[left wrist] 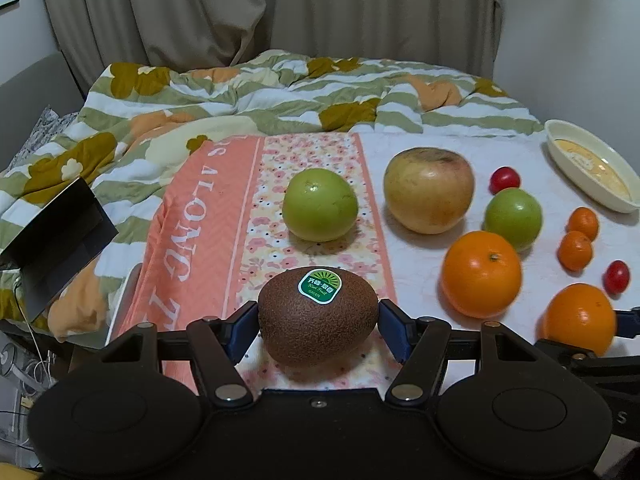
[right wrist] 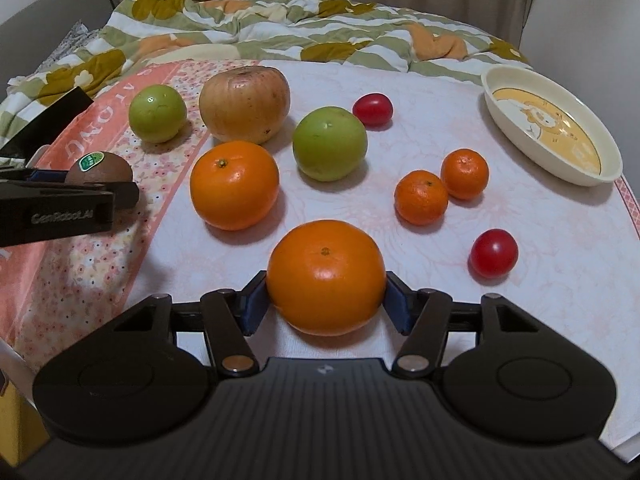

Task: Organize fruits
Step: 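Lift the kiwi with the left tool while the right tool carries the orange toward the bowl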

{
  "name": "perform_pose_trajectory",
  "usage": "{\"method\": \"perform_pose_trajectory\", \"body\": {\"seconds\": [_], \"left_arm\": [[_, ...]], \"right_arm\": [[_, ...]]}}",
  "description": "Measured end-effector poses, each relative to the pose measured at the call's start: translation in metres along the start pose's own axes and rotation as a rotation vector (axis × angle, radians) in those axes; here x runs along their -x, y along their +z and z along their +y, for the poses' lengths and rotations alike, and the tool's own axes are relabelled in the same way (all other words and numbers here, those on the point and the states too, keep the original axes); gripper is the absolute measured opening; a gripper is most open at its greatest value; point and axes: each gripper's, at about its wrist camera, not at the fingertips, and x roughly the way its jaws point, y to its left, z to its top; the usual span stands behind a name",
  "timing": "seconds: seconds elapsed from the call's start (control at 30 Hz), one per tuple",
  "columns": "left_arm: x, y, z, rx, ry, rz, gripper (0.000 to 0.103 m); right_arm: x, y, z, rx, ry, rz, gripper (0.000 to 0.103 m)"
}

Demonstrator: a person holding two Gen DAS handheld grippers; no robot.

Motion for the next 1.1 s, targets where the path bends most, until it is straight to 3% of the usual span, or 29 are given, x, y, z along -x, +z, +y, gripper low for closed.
{"method": "perform_pose_trajectory", "body": {"seconds": [0.33,0.57,0.87,1.1], "left_arm": [[0.046,0.003,-0.012,-0.010,-0.070,-0.061,0.068],[0.082,0.013,-0.037,-0.041,-0.115,-0.093,0.068],[0.112,0.035,-0.107,-0.008,-0.115,-0.144,0.068],[0.107,0.059,-0.177,0.034,-0.105,-0.174,0.068]], "right_arm": [[0.045,0.000,-0.002,-0.015,-0.021,-0.040,0.074],[0.091,0.001,-0.031,-0.057,-0.035,-0.076,0.074],[0.127,0.008,-0.112,-0.063,-0.020,-0.110,0.074],[0.131,0.026,-0.193,-0.021,-0.011,-0.136,0.074]]}}
